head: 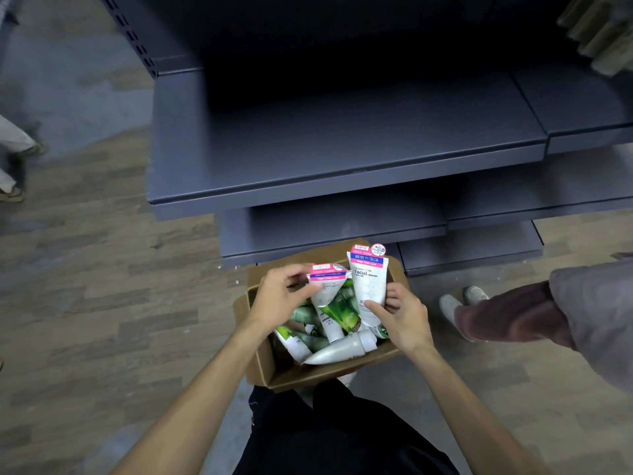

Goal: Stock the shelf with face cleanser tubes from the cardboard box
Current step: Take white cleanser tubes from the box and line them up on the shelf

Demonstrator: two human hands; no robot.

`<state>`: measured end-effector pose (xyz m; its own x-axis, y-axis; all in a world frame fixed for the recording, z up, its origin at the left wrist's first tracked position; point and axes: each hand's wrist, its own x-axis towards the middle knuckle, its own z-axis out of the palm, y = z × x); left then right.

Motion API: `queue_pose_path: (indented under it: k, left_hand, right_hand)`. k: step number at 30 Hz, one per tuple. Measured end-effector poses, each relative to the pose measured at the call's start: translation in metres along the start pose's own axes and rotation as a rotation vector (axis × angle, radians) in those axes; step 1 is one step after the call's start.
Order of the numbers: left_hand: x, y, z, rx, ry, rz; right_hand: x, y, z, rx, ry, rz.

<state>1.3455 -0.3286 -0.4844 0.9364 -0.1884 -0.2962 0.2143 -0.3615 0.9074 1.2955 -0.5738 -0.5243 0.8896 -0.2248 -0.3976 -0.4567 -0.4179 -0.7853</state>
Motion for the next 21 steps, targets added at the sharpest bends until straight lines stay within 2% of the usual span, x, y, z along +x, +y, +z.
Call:
queue_pose_path:
  k: [3, 10, 21]
  left_hand:
    - [-0.006, 0.0, 0.002, -0.023, 0.032, 0.053]
    - [-0.023, -0.002, -0.014, -0.222, 0.178, 0.012]
    - [-0.035, 0.024, -0.058, -0.204, 0.255, 0.075]
  right_hand:
    - [-0.001, -0.006, 0.0, 0.002, -0.003, -0.01]
    - [-0.009, -0.023, 0.007, 0.018, -0.072, -0.037]
    - [-0.016, -0.073, 0.028, 0.108, -0.173, -0.168]
